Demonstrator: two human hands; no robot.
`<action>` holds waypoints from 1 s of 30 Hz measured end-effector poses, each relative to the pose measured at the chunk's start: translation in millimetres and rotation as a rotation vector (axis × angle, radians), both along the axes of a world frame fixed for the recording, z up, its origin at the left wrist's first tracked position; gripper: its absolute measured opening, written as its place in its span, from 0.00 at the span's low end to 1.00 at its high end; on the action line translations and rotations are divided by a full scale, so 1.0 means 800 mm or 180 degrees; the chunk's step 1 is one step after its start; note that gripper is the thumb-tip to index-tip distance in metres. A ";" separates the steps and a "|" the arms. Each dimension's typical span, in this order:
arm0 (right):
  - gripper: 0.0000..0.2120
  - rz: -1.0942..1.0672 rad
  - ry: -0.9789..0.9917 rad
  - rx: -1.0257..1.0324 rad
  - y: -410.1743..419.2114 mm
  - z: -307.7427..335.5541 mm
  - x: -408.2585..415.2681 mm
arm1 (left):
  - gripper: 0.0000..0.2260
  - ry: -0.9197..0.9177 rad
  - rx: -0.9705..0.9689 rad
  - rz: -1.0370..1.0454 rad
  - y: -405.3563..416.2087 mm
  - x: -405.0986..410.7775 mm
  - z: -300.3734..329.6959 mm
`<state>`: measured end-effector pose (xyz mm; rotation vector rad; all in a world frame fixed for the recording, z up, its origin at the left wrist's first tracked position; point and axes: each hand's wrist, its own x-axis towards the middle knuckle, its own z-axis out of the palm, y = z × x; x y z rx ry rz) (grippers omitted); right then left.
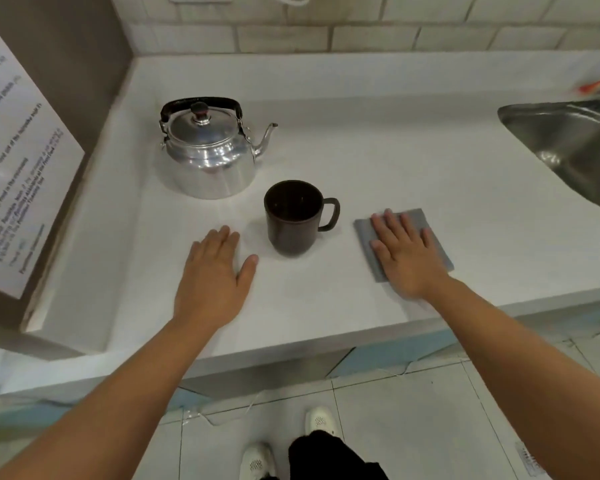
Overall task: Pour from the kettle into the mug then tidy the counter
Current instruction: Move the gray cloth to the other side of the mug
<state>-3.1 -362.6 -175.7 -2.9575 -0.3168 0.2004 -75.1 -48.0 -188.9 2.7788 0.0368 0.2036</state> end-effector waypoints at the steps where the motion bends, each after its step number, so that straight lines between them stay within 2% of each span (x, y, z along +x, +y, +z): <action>1: 0.26 0.0003 0.0028 -0.0039 0.000 0.001 0.024 | 0.28 0.0005 -0.0005 0.0019 -0.001 -0.001 0.001; 4: 0.26 -0.0097 0.0032 -0.0128 0.021 0.005 0.099 | 0.27 -0.0022 -0.0105 0.0084 -0.006 -0.004 0.005; 6: 0.27 0.0128 0.0053 -0.0139 0.052 0.005 0.133 | 0.27 -0.0042 -0.0159 0.0157 -0.009 -0.006 0.007; 10: 0.28 0.1747 0.0061 -0.0058 0.088 0.001 0.163 | 0.26 -0.0093 -0.0254 0.0219 -0.011 -0.008 0.010; 12: 0.27 0.1668 0.0029 -0.0063 0.086 0.003 0.198 | 0.26 -0.0107 -0.0304 0.0256 -0.011 -0.007 0.011; 14: 0.27 0.0990 -0.0009 -0.0197 0.089 0.003 0.227 | 0.26 -0.0145 -0.0286 0.0293 -0.011 -0.005 0.011; 15: 0.27 0.0869 -0.0013 -0.0221 0.097 0.003 0.230 | 0.26 -0.0176 -0.0260 0.0298 -0.011 -0.004 0.011; 19: 0.28 0.2093 0.0022 0.0036 0.114 -0.003 0.202 | 0.26 -0.0207 -0.0257 0.0306 -0.011 -0.003 0.012; 20: 0.28 0.2111 0.0029 0.0047 0.105 -0.002 0.204 | 0.26 -0.0222 -0.0267 0.0314 -0.011 -0.003 0.012; 25: 0.27 0.0442 -0.0075 -0.0008 0.034 0.000 0.189 | 0.25 -0.0198 -0.0274 0.0314 -0.009 -0.001 0.011; 30: 0.28 0.0031 0.0028 0.0213 0.001 -0.003 0.017 | 0.24 -0.0148 -0.0327 0.0305 -0.009 -0.003 0.010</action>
